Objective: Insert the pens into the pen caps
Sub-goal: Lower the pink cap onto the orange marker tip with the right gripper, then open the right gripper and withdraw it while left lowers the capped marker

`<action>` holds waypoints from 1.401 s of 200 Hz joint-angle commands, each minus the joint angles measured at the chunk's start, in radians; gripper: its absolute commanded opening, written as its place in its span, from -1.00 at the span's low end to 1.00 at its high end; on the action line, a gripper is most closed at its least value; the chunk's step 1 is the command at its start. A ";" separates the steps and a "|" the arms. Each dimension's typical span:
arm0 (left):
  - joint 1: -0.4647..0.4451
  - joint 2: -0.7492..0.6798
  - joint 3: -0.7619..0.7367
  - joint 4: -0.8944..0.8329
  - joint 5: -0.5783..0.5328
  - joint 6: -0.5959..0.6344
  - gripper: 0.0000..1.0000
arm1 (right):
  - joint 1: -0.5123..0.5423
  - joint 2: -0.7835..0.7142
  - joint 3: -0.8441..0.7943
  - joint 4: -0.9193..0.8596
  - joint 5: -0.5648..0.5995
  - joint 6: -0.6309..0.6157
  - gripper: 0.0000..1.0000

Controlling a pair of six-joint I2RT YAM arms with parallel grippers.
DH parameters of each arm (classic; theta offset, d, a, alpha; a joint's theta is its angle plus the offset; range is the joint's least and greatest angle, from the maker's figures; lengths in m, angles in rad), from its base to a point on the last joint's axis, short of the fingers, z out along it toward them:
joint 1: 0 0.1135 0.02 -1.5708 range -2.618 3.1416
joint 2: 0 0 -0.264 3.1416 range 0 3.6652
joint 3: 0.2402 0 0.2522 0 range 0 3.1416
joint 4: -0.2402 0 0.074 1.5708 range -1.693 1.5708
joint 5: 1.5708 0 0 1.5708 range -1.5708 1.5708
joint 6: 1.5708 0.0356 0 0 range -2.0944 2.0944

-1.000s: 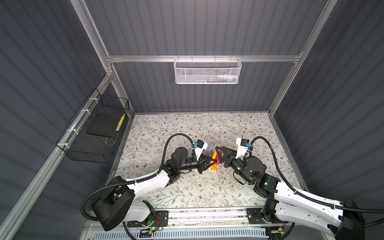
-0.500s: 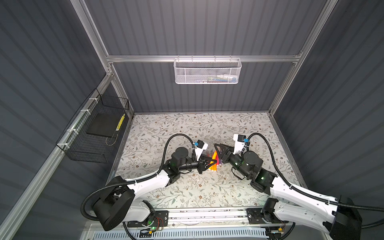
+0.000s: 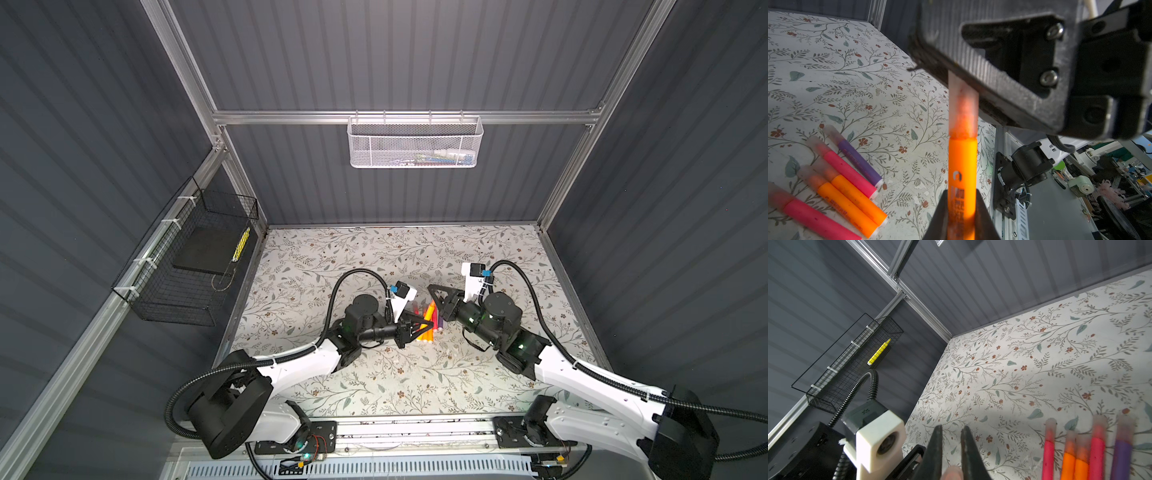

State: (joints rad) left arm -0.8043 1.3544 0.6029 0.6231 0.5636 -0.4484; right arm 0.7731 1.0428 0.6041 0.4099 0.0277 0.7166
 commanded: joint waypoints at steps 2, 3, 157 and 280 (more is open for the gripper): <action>-0.003 0.000 0.017 0.000 -0.020 0.010 -1.00 | 0.003 0.002 0.007 -0.031 -0.081 -0.018 -1.00; -0.004 -0.001 0.018 0.000 -0.021 0.010 -1.00 | 0.004 0.002 0.006 -0.032 -0.083 -0.019 -1.00; 0.028 -0.129 -0.026 -0.116 -0.253 0.039 -1.00 | 0.327 -0.007 -0.271 0.108 0.114 0.096 -1.00; 0.047 -0.158 -0.006 -0.218 -0.363 0.034 -1.00 | 0.443 0.093 -0.260 0.257 0.148 0.115 -1.00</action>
State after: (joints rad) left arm -0.8375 1.1976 0.5282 0.1913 0.4408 -0.3187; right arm 1.1065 1.1786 0.4057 0.6651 0.4431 0.9352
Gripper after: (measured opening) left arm 0.176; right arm 0.145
